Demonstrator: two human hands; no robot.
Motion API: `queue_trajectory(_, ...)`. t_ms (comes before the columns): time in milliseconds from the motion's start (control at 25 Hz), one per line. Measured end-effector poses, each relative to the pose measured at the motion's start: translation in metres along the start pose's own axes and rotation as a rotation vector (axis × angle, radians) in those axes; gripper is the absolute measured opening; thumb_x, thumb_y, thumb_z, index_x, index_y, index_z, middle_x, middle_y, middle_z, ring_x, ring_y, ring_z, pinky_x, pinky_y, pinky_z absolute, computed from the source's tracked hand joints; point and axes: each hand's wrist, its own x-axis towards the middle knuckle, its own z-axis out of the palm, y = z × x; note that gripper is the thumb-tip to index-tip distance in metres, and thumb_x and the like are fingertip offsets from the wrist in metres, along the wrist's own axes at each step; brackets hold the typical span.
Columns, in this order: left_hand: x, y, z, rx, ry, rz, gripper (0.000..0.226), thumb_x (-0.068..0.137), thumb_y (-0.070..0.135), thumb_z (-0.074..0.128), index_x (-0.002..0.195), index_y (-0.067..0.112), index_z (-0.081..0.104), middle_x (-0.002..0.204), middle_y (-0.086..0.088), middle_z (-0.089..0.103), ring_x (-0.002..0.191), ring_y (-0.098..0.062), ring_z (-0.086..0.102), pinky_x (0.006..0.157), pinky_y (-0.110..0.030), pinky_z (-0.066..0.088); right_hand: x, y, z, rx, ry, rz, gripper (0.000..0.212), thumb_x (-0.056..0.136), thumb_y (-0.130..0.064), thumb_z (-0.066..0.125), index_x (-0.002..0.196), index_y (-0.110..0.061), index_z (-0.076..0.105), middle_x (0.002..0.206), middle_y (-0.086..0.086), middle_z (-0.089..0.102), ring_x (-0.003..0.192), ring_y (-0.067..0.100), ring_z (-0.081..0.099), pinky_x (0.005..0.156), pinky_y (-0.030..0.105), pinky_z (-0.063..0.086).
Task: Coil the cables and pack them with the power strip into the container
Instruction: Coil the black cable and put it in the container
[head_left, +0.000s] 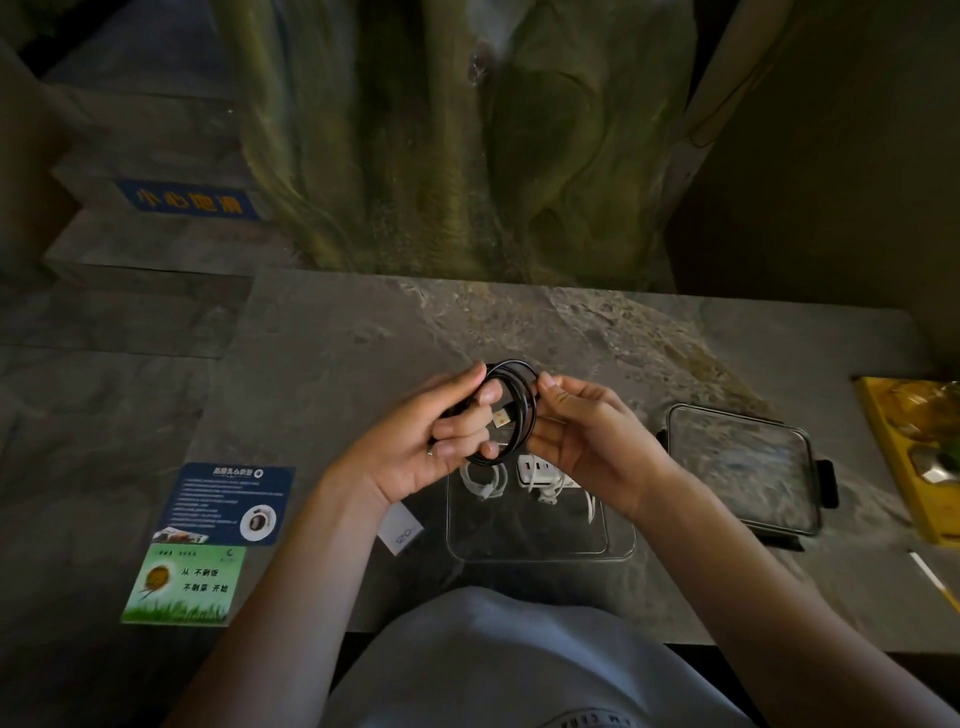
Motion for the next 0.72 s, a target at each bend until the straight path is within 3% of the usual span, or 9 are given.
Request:
queue_trajectory(160, -0.002, 0.001, -0.002, 0.104, 0.11, 0.005, 0.028, 0.092, 0.034, 0.044, 0.074, 0.014, 0.05, 0.039, 0.01, 0.035, 0.033, -0.004, 0.038, 0.059, -0.02, 0.046, 0.003, 0.003, 0.003, 0.068, -0.025, 0.021, 0.022, 0.093, -0.018, 0.054, 0.104, -0.002, 0.065, 0.095, 0.014, 0.071, 0.086, 0.023, 0.07, 0.082, 0.033, 0.057)
queue_trajectory(280, 0.001, -0.003, 0.003, 0.219, 0.253, 0.068, 0.03, 0.094, 0.034, 0.044, 0.079, 0.011, 0.055, 0.047, 0.006, 0.035, 0.04, -0.008, 0.042, 0.048, -0.018, 0.041, 0.004, 0.008, 0.003, 0.2, -0.06, 0.068, 0.025, 0.094, -0.013, 0.051, 0.114, -0.001, 0.06, 0.096, 0.014, 0.07, 0.087, 0.023, 0.069, 0.084, 0.033, 0.057)
queue_trajectory(360, 0.006, -0.01, 0.007, 0.286, 0.348, 0.113, 0.03, 0.099, 0.032, 0.041, 0.082, 0.011, 0.055, 0.05, 0.006, 0.035, 0.039, -0.007, 0.04, 0.042, -0.015, 0.034, 0.004, 0.013, 0.002, 0.223, -0.009, 0.061, 0.016, 0.094, -0.008, 0.049, 0.108, -0.006, 0.056, 0.089, 0.011, 0.07, 0.08, 0.021, 0.071, 0.076, 0.032, 0.06)
queue_trajectory(520, 0.014, -0.026, 0.02, 0.344, 0.56, 0.14, 0.024, 0.1, 0.033, 0.043, 0.1, 0.011, 0.053, 0.052, 0.011, 0.054, 0.038, -0.001, 0.046, 0.04, -0.014, 0.036, -0.005, 0.012, 0.009, 0.098, 0.134, -0.124, 0.009, 0.098, -0.004, 0.047, 0.1, -0.012, 0.045, 0.08, 0.015, 0.068, 0.068, 0.027, 0.07, 0.068, 0.037, 0.06)
queue_trajectory(640, 0.018, -0.03, 0.028, 0.457, 0.621, 0.21, 0.02, 0.101, 0.031, 0.041, 0.093, 0.022, 0.057, 0.066, 0.008, 0.067, 0.048, 0.001, 0.058, 0.048, -0.02, 0.041, -0.013, 0.005, 0.015, -0.069, 0.031, -0.272, 0.023, 0.093, 0.003, 0.051, 0.113, -0.008, 0.046, 0.079, 0.024, 0.066, 0.064, 0.037, 0.066, 0.066, 0.043, 0.058)
queue_trajectory(720, 0.019, -0.029, 0.03, 0.549, 0.594, 0.258, 0.029, 0.102, 0.031, 0.037, 0.089, 0.022, 0.062, 0.054, 0.011, 0.063, 0.048, -0.002, 0.056, 0.052, -0.026, 0.043, -0.015, 0.003, 0.015, -0.211, -0.07, -0.348, 0.036, 0.085, 0.014, 0.057, 0.117, 0.003, 0.047, 0.082, 0.026, 0.068, 0.064, 0.035, 0.065, 0.067, 0.041, 0.055)
